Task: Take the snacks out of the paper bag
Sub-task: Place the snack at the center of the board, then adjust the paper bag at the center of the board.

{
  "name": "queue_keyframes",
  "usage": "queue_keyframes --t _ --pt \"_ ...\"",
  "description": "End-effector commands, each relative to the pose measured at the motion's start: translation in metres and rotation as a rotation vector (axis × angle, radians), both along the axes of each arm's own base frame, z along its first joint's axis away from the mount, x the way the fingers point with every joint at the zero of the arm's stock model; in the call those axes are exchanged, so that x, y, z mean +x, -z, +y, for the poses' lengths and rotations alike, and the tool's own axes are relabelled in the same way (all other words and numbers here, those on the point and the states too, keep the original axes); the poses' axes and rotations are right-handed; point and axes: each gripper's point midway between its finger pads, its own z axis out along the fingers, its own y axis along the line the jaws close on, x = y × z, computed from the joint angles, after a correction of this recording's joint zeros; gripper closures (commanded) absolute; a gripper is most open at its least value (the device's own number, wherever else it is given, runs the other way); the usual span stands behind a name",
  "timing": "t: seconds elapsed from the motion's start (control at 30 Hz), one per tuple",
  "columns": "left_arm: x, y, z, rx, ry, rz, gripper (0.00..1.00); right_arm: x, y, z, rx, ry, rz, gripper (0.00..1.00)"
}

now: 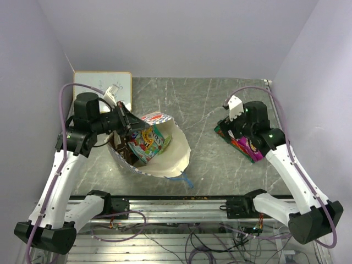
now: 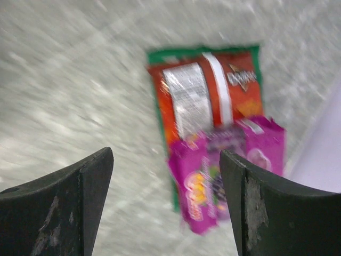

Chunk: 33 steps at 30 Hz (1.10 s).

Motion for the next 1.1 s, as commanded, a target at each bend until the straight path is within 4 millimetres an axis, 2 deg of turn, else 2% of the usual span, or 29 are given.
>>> queue_keyframes --t 0.0,0.1,0.23,0.37,0.47,0.57,0.6,0.7,0.8,0.87,1.0,1.07 --pt "-0.022 -0.014 -0.014 -0.116 0.103 -0.019 0.93 -0.029 -0.063 0.097 0.483 -0.194 -0.001 0.2" --pt "-0.032 -0.009 -0.019 -0.124 0.116 0.0 0.93 -0.054 -0.093 0.149 0.647 -0.329 -0.018 0.2" --pt "-0.041 -0.014 -0.03 -0.141 0.109 -0.002 0.93 -0.087 -0.117 0.194 0.702 -0.484 -0.029 0.21" --pt "-0.051 -0.031 -0.044 -0.181 0.103 -0.025 0.93 -0.109 -0.121 0.217 0.703 -0.599 -0.026 0.25" --pt "-0.054 -0.035 -0.047 -0.169 0.095 -0.033 0.93 -0.129 -0.117 0.23 0.707 -0.692 -0.051 0.28" --pt "-0.052 -0.037 -0.045 -0.155 0.071 -0.051 0.93 -0.149 -0.11 0.24 0.725 -0.771 -0.106 0.31" --pt "-0.049 -0.037 -0.043 -0.146 0.054 -0.055 0.93 -0.156 -0.101 0.244 0.717 -0.806 -0.13 0.33" --pt "-0.04 -0.037 -0.044 -0.113 0.033 -0.054 0.93 -0.18 -0.098 0.259 0.717 -0.909 -0.225 0.36" --pt "-0.032 -0.034 -0.045 -0.05 0.032 -0.049 0.93 -0.189 -0.08 0.275 0.673 -0.95 -0.259 0.36" --pt "-0.03 -0.031 -0.045 -0.02 0.038 -0.034 0.93 -0.183 -0.073 0.285 0.66 -0.904 -0.287 0.35" --pt "-0.03 -0.022 -0.041 0.004 0.014 -0.011 0.93 -0.17 -0.071 0.303 0.749 -0.775 -0.367 0.33" --pt "-0.032 -0.02 -0.037 0.002 -0.007 -0.008 0.93 -0.167 -0.062 0.317 0.751 -0.753 -0.375 0.32"
